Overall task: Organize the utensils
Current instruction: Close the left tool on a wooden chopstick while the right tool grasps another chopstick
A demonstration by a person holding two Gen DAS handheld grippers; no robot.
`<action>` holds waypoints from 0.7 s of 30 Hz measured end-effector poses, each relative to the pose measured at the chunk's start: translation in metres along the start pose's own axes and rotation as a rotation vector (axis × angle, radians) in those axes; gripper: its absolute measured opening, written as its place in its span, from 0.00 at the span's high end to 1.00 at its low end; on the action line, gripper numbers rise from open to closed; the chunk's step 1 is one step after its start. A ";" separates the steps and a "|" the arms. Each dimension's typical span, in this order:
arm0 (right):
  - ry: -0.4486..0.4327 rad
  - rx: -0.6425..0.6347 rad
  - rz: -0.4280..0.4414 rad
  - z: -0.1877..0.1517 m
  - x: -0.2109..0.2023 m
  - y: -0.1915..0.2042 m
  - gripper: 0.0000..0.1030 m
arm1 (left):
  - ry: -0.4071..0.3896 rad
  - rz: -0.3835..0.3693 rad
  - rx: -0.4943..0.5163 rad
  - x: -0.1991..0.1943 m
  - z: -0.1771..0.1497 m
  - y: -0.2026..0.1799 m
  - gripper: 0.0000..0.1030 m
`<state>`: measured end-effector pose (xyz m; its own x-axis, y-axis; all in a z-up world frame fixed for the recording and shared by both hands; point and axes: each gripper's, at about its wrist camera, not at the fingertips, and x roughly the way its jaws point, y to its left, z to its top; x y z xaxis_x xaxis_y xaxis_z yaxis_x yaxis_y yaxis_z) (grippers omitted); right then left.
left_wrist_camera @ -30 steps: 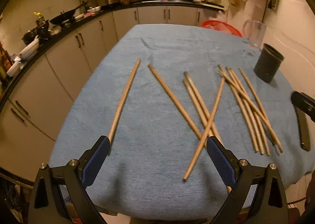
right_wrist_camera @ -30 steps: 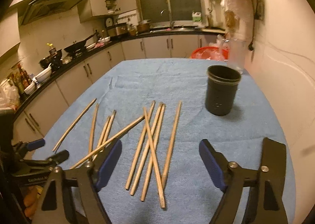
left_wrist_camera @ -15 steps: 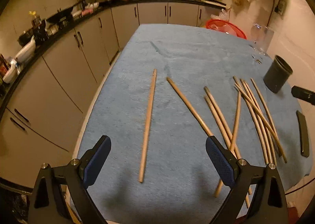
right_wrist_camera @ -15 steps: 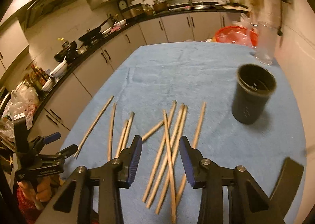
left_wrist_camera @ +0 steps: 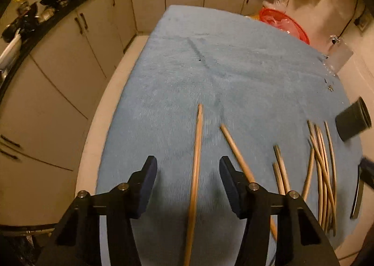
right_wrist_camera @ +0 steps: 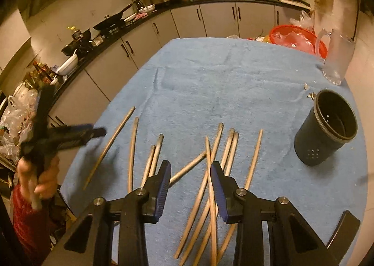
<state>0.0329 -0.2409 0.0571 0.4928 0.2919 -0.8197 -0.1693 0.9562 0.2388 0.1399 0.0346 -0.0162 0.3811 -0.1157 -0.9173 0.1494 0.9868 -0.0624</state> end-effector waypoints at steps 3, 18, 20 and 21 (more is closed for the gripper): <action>0.004 0.006 -0.010 0.000 -0.001 -0.006 0.63 | 0.038 0.031 -0.005 0.023 0.019 -0.002 0.56; 0.129 -0.005 -0.026 0.011 0.040 -0.011 0.62 | 0.076 0.117 -0.003 0.041 0.020 -0.010 0.93; 0.166 -0.009 -0.010 0.013 0.053 -0.011 0.63 | 0.077 0.128 -0.002 0.036 0.012 -0.005 0.93; 0.175 -0.017 -0.013 0.015 0.058 -0.010 0.63 | 0.077 0.126 -0.001 0.034 0.009 -0.003 0.93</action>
<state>0.0763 -0.2334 0.0147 0.3392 0.2696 -0.9013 -0.1791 0.9590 0.2195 0.1610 0.0268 -0.0437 0.3259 0.0176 -0.9452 0.1042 0.9931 0.0545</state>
